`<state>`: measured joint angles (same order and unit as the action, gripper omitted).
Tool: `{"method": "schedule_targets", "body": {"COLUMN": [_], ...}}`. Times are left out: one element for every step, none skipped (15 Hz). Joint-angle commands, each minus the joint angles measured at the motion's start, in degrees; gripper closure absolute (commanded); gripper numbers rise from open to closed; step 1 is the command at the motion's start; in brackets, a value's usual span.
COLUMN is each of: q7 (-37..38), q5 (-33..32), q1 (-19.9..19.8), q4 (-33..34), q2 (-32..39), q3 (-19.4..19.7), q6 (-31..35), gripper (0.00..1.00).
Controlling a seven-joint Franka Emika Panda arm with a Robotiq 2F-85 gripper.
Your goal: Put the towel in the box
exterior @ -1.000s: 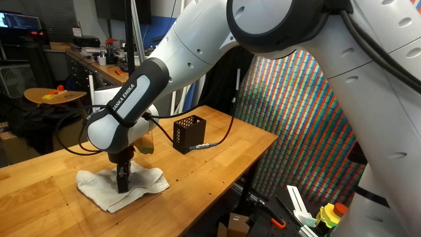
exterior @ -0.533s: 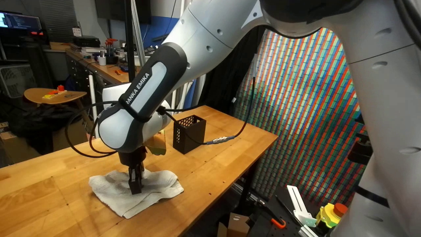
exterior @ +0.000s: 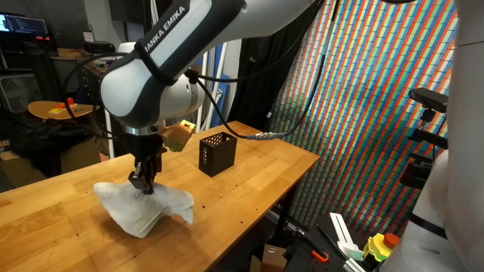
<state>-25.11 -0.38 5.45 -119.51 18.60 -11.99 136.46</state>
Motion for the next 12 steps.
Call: {"method": "schedule_targets", "body": {"q7": [4.5, 5.7, 6.9, 8.4, 9.3, 10.1, 10.8, 11.1, 11.3, 11.0, 10.6, 10.5], "q5": [3.7, 3.9, 3.8, 3.0, 2.4, 1.8, 1.2, 0.5, 0.2, 0.3, 0.2, 0.1], "q1": [-0.8, -0.9, -1.0, -1.2, -1.5, -1.7, -2.0, -2.5, -2.8, -3.3, -3.9, -4.3], "q4": [-0.5, 0.3, 1.2, 2.4, 3.7, 5.2, 6.7, 8.9, 10.5, 12.4, 14.2, 15.9], "q2": [-7.7, -9.0, -9.9, -10.6, -11.0, -11.2, -11.0, -10.6, -10.2, -9.6, -9.0, -8.3], "q3": [0.4, 1.1, 1.8, 2.7, 3.5, 4.4, 5.3, 6.3, 7.0, 7.8, 8.5, 9.1], "q6": [-1.8, -1.9, -2.1, -2.4, -2.9, -3.4, -3.9, -4.9, -5.5, -6.4, -7.3, -8.2], "gripper": [1.00, 1.00, 1.00, 1.00, 1.00, 1.00, 1.00, 1.00, 1.00, 1.00, 1.00, 1.00]}}
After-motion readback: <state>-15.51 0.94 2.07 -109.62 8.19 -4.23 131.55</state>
